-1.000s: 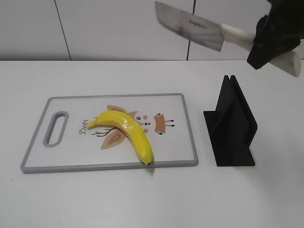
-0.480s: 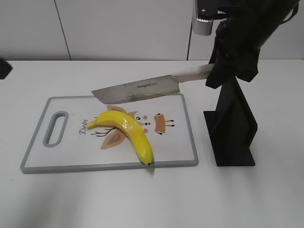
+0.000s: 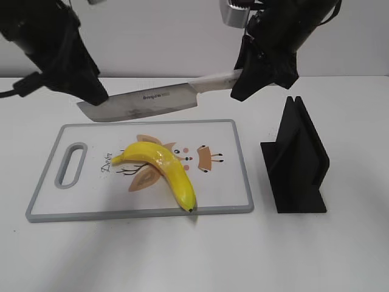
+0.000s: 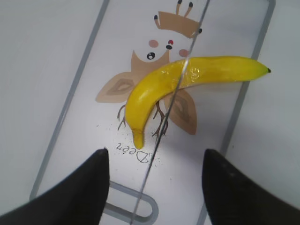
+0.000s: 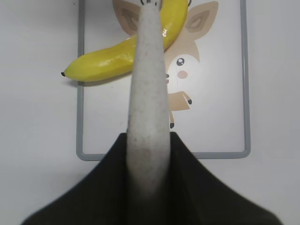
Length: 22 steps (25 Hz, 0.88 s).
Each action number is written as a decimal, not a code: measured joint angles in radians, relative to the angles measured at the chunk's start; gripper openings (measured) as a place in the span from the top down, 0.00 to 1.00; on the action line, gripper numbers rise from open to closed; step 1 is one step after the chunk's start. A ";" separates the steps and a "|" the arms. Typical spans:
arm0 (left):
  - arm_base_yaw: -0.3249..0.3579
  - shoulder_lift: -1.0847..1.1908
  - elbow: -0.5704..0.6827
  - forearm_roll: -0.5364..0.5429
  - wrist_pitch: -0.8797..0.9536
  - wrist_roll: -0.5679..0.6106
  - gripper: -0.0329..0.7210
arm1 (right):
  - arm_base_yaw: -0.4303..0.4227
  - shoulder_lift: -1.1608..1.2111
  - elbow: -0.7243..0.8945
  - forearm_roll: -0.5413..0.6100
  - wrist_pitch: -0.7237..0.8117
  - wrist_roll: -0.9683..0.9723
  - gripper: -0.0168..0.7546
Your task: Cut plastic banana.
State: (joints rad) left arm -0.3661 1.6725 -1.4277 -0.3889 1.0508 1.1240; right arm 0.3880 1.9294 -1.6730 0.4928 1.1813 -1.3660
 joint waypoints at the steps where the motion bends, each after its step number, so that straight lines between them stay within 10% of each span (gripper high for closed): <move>1: -0.003 0.021 -0.005 0.000 -0.001 0.013 0.18 | 0.000 0.003 -0.003 0.002 0.000 -0.005 0.76; 8: -0.017 0.112 -0.009 0.010 -0.018 0.049 0.22 | 0.000 0.029 -0.008 0.020 0.008 -0.025 0.76; 15: -0.017 0.143 -0.011 0.010 -0.012 0.017 0.89 | 0.000 0.045 -0.008 0.032 0.008 -0.027 0.76; 22: -0.021 0.146 -0.011 0.013 0.000 0.010 0.95 | -0.001 0.046 -0.009 0.038 0.005 -0.040 0.76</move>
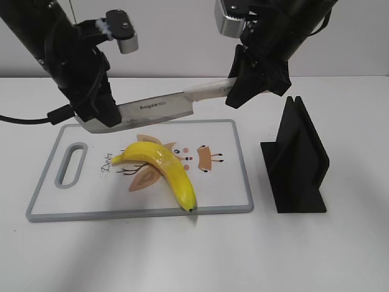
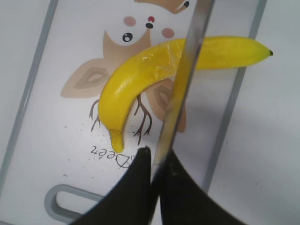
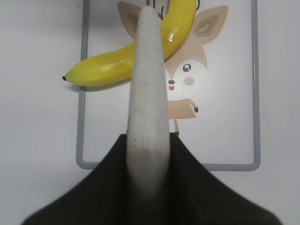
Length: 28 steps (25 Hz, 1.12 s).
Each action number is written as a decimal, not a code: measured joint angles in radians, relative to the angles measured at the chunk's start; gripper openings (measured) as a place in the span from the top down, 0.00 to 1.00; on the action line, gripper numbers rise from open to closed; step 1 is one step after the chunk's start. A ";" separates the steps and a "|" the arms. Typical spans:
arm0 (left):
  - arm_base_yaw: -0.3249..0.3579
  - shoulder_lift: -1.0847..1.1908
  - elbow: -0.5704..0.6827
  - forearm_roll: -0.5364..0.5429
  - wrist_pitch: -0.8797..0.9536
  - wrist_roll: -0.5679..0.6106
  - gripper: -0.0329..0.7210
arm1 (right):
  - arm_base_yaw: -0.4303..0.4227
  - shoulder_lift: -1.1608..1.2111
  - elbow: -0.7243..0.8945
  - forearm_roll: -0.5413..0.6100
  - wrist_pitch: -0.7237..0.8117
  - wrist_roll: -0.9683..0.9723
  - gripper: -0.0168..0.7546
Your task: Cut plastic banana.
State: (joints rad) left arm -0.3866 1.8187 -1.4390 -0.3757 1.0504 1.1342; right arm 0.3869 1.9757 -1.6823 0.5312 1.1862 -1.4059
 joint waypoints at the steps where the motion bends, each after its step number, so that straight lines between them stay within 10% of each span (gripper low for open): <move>1: 0.000 0.000 0.000 0.000 0.000 -0.008 0.95 | 0.000 0.000 0.000 0.000 0.000 -0.001 0.76; 28: -0.046 0.077 0.108 0.020 -0.248 -0.032 0.95 | 0.039 0.166 -0.007 -0.232 -0.091 0.183 0.72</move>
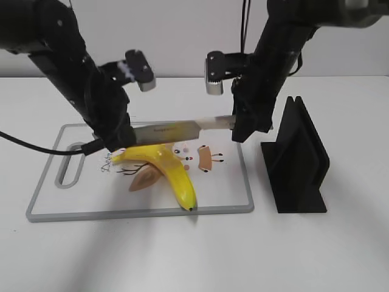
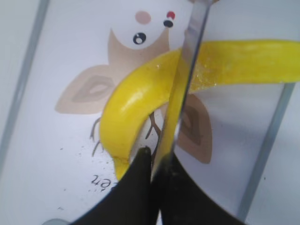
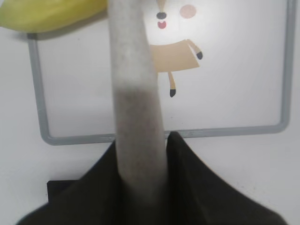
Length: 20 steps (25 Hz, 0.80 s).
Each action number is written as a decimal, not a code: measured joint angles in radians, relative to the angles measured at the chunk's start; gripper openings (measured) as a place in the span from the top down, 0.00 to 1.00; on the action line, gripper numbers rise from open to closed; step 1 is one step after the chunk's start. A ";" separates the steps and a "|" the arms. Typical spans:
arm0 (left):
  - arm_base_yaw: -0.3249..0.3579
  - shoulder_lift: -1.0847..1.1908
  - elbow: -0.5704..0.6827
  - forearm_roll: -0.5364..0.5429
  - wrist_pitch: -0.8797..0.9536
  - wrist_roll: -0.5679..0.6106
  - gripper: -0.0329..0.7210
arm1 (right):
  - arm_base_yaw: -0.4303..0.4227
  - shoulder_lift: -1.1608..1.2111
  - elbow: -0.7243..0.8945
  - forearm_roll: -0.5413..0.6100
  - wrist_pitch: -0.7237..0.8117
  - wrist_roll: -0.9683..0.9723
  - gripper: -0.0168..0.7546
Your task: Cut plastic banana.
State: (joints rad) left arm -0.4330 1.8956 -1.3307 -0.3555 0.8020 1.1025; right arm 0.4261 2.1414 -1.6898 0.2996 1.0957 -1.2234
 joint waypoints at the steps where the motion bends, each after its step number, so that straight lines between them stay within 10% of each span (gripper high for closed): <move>1: 0.000 -0.017 -0.013 0.003 0.020 -0.001 0.95 | 0.000 -0.026 0.000 0.001 0.005 0.002 0.72; 20: -0.003 -0.082 -0.135 0.045 0.196 0.000 0.90 | 0.000 -0.115 -0.001 0.027 0.072 -0.004 0.74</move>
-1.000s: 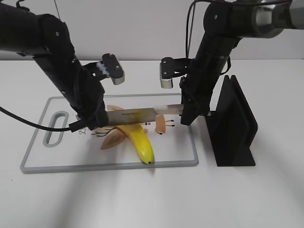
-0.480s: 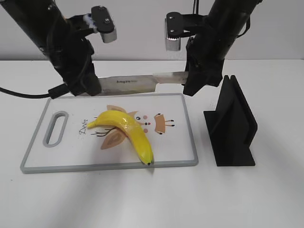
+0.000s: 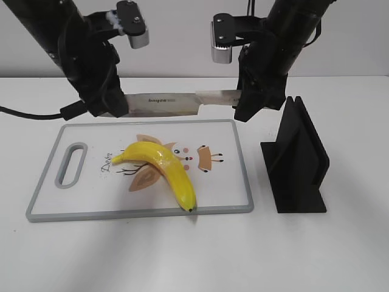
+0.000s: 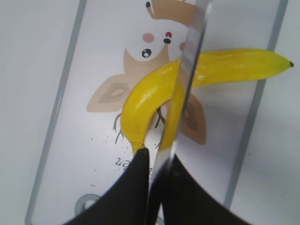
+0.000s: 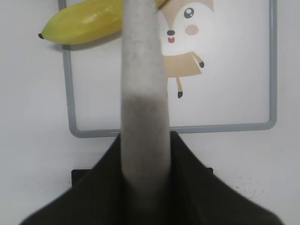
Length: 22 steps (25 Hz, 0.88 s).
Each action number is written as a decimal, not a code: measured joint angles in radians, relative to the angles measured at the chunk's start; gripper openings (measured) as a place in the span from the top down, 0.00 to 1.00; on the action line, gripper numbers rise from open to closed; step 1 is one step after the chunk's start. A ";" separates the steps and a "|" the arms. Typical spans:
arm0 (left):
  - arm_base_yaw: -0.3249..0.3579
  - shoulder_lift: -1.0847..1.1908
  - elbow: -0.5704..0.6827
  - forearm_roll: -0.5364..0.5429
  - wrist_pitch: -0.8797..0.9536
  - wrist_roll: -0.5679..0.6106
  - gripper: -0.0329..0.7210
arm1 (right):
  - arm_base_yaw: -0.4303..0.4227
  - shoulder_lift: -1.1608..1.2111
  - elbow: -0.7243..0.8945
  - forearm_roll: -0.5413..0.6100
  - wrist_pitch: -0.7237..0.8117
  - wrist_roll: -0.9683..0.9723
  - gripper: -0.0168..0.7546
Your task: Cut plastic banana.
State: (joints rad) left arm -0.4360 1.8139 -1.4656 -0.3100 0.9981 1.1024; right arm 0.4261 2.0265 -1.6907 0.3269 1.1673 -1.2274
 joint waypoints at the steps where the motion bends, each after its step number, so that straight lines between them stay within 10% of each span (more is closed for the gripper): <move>1: 0.000 0.000 -0.001 -0.002 -0.009 -0.005 0.84 | 0.000 0.000 0.000 0.000 0.003 -0.001 0.75; 8: 0.016 -0.008 -0.034 -0.014 -0.009 -0.023 0.18 | 0.000 0.000 -0.001 -0.029 0.026 -0.001 0.76; 13: 0.046 -0.041 -0.094 -0.003 -0.001 -0.143 0.11 | 0.000 -0.002 -0.044 -0.029 0.047 0.053 0.76; 22: 0.125 -0.059 -0.212 0.290 0.176 -0.799 0.14 | 0.000 -0.028 -0.199 -0.029 0.049 0.633 0.76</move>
State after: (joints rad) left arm -0.3114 1.7546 -1.6776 -0.0202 1.1742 0.3029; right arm 0.4261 1.9986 -1.8893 0.2980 1.2162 -0.5941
